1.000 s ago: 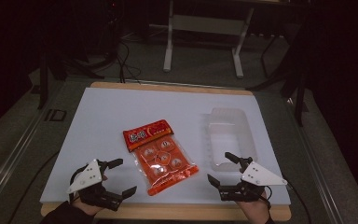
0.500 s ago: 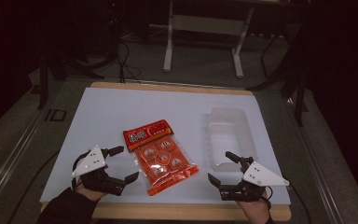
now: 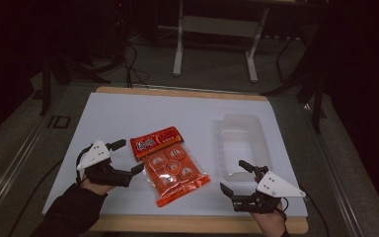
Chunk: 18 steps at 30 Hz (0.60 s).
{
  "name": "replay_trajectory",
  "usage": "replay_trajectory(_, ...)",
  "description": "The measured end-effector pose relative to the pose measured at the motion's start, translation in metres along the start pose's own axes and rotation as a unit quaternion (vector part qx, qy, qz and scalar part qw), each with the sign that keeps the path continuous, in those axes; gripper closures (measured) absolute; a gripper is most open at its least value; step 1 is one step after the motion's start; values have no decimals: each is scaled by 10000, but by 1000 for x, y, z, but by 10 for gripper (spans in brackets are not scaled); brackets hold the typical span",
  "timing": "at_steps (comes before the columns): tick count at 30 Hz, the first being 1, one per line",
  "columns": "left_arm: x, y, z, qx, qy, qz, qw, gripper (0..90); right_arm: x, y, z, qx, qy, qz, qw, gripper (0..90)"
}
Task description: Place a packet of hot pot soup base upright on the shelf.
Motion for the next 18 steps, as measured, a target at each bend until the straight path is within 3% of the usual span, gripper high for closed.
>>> replay_trajectory(5,7,-2,13,112,3,-58,9999,26,-1,0,-1,9,-88,-71,9999,124)
replay_trajectory(9,15,-7,23,169,-75,-281,9994,27,-2,0,-1,28,-63,-10,10000,124)
replay_trajectory(18,42,-24,43,423,304,-376,9979,28,-3,-4,2,170,-72,24,9998,126)
Point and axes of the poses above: each handheld gripper's, and its own axes: z roughly forward along the jaws, y roughly out of its top, x roughly to its left, the point moved 7 cm from there along z, roughly forward along the jaws, and after that the axes turned 5 degrees about -x, right-handed, at the moved point
